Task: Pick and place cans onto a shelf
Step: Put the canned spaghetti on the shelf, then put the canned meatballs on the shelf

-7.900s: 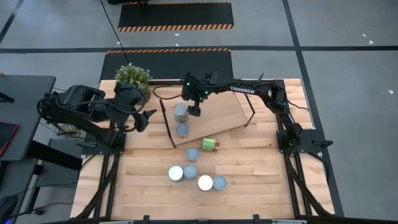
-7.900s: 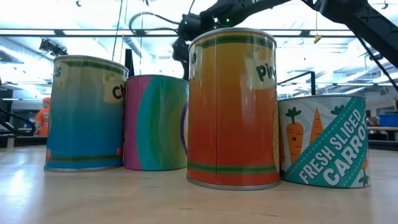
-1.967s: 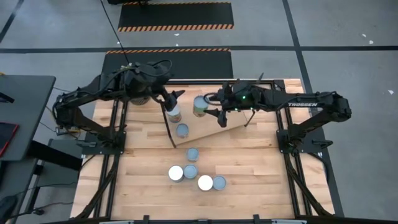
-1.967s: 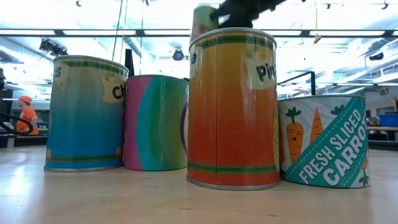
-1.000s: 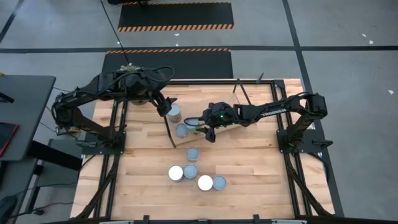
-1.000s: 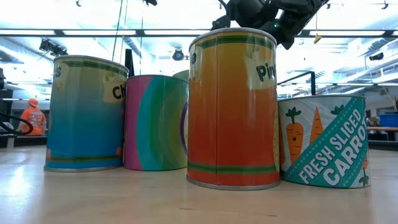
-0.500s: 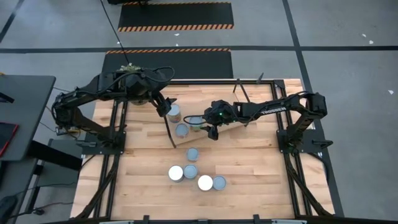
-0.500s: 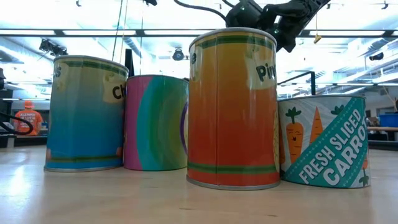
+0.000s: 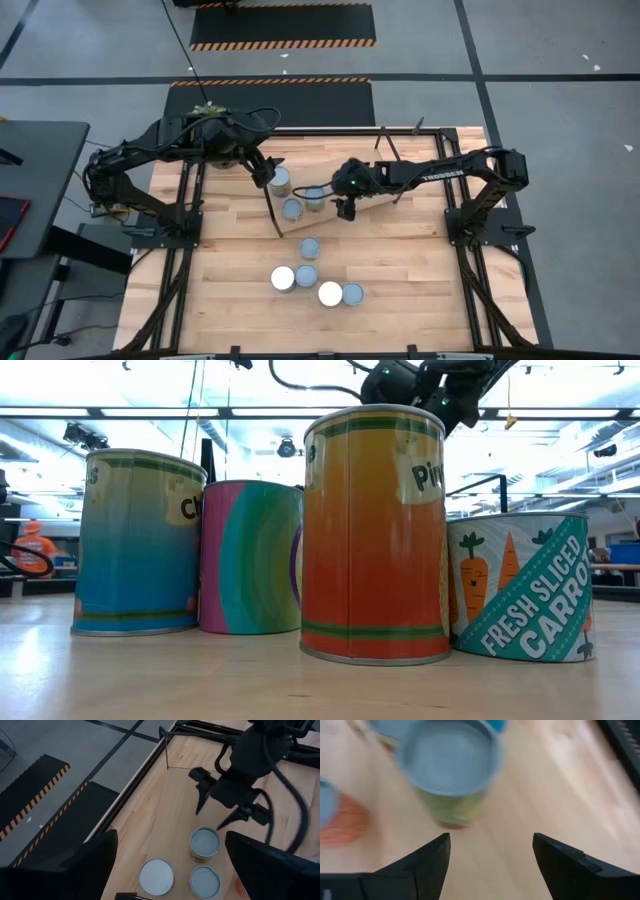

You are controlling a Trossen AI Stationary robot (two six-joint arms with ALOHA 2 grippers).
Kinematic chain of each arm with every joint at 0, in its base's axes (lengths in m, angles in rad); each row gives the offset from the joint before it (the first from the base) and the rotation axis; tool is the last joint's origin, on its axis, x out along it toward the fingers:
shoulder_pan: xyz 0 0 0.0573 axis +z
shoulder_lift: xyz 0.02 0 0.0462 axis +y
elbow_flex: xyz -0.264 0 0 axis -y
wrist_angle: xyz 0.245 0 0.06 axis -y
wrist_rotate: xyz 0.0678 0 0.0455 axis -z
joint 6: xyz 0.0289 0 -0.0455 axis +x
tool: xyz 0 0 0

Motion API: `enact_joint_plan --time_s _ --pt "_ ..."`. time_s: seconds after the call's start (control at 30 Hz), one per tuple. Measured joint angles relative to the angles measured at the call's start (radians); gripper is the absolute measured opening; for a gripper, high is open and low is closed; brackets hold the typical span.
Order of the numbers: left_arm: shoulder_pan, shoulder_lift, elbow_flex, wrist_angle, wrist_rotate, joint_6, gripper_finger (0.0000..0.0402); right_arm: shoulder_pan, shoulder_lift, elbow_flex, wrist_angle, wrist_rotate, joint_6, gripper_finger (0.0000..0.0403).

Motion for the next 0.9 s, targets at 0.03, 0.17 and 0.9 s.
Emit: enact_joint_plan --time_s 0.03,0.17,0.9 --pt "0.0 0.0 0.0 0.0 0.0 0.0 0.0375 0.0 0.0 -0.001 -0.004 0.027 0.0 0.0289" --pt "0.0 0.0 0.0 0.001 0.0 0.0 0.0375 -0.005 0.01 -0.001 0.004 0.052 -0.008 0.0289" --pt "0.0 -0.007 0.0 0.022 0.14 -0.039 0.0375 0.009 -0.001 0.079 -0.083 0.018 0.038 0.0286"
